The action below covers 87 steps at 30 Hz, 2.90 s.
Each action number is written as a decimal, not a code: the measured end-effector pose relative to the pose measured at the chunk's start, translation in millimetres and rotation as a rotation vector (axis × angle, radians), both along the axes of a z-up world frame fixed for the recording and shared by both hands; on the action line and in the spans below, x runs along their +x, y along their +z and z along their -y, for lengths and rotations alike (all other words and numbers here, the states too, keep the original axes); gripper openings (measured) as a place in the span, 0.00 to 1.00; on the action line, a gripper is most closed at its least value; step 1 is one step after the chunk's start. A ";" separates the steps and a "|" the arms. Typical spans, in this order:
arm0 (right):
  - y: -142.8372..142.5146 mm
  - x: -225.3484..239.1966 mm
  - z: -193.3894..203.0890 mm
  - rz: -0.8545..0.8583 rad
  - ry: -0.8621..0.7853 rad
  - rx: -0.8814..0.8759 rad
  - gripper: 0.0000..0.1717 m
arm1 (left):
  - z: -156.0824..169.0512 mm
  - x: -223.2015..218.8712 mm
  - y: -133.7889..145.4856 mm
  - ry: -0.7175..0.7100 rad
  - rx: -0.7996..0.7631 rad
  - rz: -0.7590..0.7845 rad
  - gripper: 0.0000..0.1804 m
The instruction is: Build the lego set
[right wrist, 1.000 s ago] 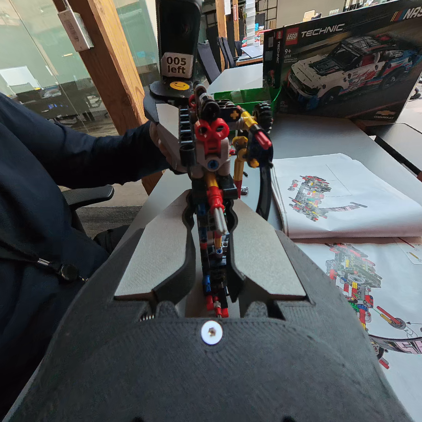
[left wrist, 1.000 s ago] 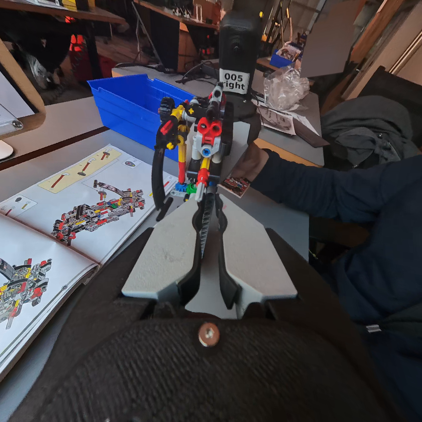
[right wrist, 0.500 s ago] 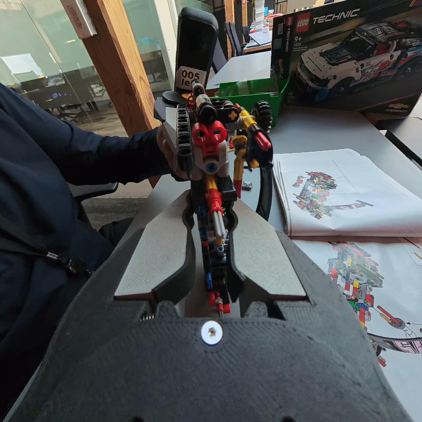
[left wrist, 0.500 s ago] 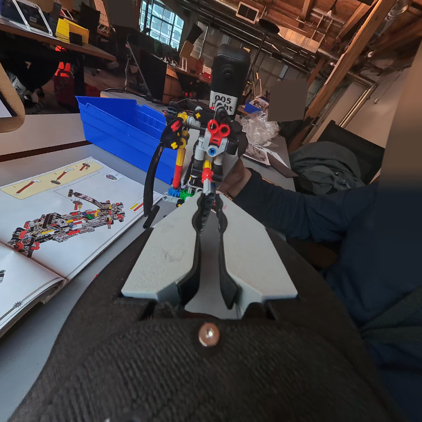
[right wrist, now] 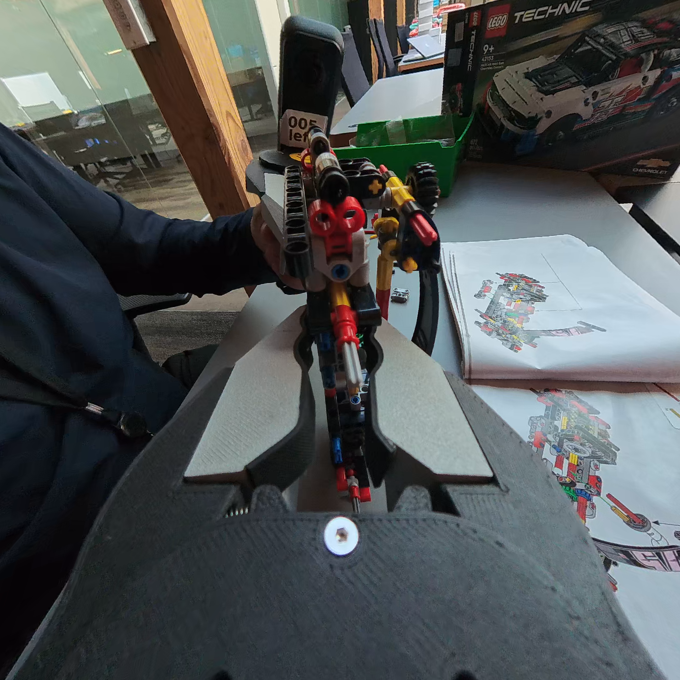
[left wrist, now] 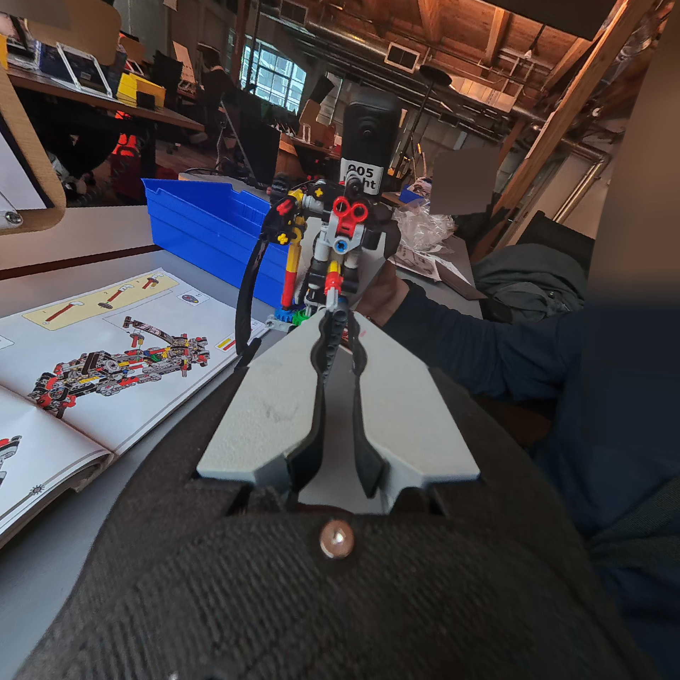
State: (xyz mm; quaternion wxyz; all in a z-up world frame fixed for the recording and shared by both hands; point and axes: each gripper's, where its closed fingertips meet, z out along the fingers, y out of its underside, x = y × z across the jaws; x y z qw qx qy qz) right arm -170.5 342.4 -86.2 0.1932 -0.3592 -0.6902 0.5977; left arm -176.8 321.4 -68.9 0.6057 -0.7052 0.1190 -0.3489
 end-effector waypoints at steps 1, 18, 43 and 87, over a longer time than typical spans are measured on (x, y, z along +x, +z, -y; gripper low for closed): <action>-0.1 0.2 0.4 0.002 0.002 0.002 0.14 | 0.4 0.3 -0.3 0.000 0.005 -0.014 0.03; 1.6 -1.4 -0.1 -0.010 0.012 -0.054 0.14 | -6.7 0.6 -0.2 0.050 -0.004 -0.085 0.08; -19.9 22.5 40.0 0.357 0.008 0.512 0.14 | 31.0 1.9 -10.6 0.172 -0.053 -0.484 0.28; -106.8 144.8 -25.1 0.251 -0.391 0.475 0.22 | 151.3 -124.5 -114.7 0.414 -0.401 -0.967 0.27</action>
